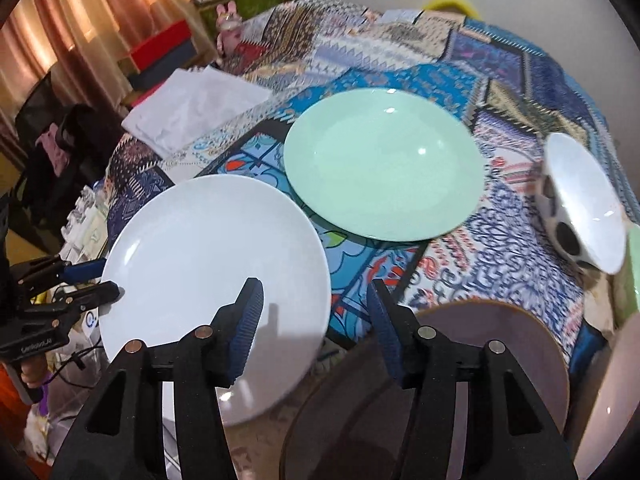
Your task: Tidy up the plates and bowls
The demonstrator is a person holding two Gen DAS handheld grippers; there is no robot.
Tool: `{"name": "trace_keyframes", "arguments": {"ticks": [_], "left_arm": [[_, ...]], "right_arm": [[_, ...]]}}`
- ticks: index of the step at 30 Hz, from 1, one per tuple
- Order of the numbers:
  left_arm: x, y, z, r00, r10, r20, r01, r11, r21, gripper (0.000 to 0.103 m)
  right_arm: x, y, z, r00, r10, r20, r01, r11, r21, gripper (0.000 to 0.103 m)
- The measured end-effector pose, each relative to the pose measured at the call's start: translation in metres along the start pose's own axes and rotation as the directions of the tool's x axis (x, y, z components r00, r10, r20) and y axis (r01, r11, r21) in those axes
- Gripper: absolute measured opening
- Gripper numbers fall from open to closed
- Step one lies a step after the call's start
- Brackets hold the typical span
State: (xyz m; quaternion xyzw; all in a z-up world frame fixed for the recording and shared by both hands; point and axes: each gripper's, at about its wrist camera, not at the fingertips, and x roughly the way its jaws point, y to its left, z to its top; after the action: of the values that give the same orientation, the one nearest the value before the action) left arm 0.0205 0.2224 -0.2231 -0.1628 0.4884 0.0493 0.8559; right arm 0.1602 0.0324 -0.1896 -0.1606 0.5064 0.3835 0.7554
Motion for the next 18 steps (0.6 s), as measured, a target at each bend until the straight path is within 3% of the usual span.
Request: {"name": "trace_keyframes", "arguments": {"ticks": [5,9,18], "left_arm": [[0.004,-0.002,0.001,0.999,-0.031,-0.018,0.031,0.999,-0.008,0.032],[0.006,-0.007,0.001,0.999,-0.046,-0.029,0.046,0.999,-0.003,0.026],[0.005,-0.010,-0.001,1.000,-0.022,-0.002,0.022,1.000,0.020,0.026]], "right_arm": [[0.016,0.000,0.006,0.996,0.034,-0.083,-0.035,0.999,-0.008,0.031],[0.025,0.001,0.008,0.992,0.034,-0.121,-0.037,0.999,-0.025,0.024],[0.034,-0.001,0.007,0.988,0.052,-0.146,-0.055,0.998,-0.017,0.021]]}}
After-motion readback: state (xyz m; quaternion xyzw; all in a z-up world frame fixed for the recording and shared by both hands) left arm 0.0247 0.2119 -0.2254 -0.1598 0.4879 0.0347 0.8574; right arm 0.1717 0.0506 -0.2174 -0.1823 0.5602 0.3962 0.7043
